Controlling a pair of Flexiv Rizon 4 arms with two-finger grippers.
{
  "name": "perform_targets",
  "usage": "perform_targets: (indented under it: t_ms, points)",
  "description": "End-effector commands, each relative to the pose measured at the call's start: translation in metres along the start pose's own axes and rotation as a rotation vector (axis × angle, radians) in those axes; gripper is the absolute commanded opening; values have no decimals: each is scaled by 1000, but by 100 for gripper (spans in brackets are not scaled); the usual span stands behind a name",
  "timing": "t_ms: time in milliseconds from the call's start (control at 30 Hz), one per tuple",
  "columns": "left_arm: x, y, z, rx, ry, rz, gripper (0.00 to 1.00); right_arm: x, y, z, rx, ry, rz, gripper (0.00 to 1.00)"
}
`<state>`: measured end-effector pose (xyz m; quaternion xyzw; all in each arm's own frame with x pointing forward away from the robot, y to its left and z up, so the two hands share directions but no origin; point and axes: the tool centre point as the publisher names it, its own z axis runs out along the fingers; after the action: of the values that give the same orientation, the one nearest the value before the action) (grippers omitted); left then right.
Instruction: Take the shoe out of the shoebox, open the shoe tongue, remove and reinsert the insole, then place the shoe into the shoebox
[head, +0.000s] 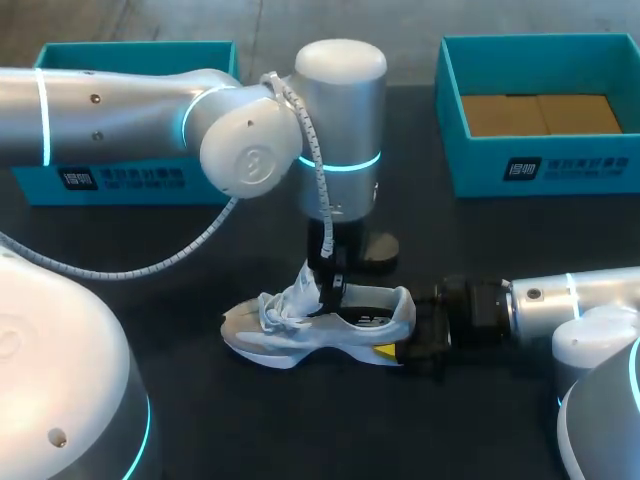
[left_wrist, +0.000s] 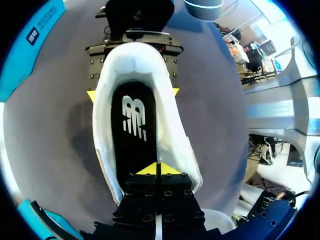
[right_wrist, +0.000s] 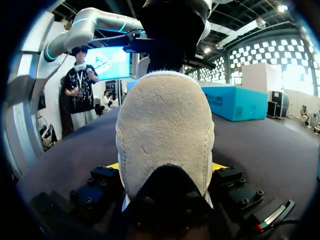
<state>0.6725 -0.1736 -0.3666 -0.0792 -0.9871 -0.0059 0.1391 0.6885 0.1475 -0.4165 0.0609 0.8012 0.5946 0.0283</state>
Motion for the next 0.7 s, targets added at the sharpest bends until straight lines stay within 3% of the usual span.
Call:
perform_targets:
  t_ms: [33,700]
  points:
    - [2,3,7,1,9,7,0,0,0,-1,3,-1,1,0]
    - [8,4,17,40,-4,-25,0,0,0,-1,3,-1,1,0]
